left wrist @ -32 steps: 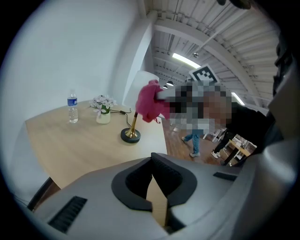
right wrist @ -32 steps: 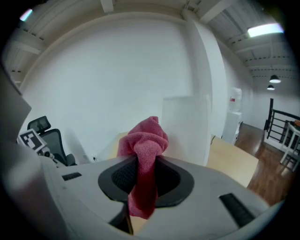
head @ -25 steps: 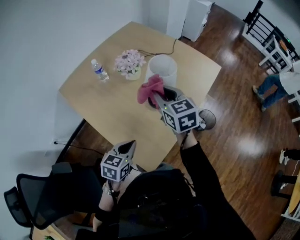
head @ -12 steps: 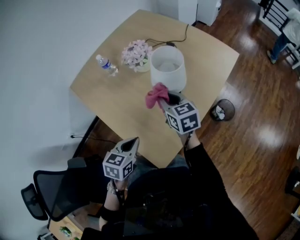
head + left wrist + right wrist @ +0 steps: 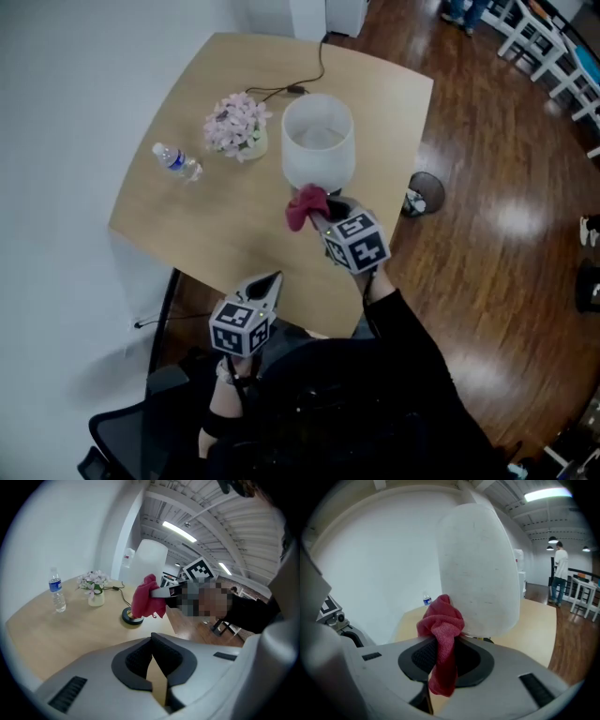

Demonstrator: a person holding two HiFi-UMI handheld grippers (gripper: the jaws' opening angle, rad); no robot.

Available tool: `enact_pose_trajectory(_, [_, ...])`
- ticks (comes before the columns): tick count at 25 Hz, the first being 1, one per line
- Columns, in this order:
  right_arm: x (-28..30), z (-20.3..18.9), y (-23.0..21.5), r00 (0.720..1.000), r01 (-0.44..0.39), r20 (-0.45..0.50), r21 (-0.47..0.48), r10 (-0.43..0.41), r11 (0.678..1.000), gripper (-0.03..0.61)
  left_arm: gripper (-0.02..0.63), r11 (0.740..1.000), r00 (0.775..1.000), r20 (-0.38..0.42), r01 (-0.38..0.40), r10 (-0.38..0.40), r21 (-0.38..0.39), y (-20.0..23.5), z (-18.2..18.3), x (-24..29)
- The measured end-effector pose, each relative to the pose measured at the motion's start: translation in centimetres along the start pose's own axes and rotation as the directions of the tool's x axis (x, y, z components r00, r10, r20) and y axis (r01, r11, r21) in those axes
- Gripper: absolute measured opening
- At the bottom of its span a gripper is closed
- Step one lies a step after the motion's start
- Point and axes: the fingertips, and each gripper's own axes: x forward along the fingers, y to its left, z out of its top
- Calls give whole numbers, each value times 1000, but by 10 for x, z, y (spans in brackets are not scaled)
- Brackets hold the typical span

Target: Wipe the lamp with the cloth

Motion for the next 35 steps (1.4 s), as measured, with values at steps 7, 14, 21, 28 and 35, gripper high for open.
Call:
enact_pose_trajectory(7, [6,-11,9,984,173,-48,96,-169,980,77,2,978,982,-31,186,-184,93,31,10,-5])
enact_pose_trajectory(14, [-42,68,46,949,271,140,96,-283,958,77,2,952,966,-38,257,-254,165,57,18,-26])
enact_pose_trajectory(21, [-63,137,29,881,394,247,93,-404,914,77,2,929,951,-45,310,-307,202,68,16,-43])
enact_pose_trajectory(28, [-12,84,25,923,328,158,157,-351,932,77,2,936,965,-54,261,-256,235,74,29,-51])
enact_pose_trajectory(35, [23,33,19,964,215,106,221,-243,951,77,2,958,985,-101,163,-143,236,76,33,-47])
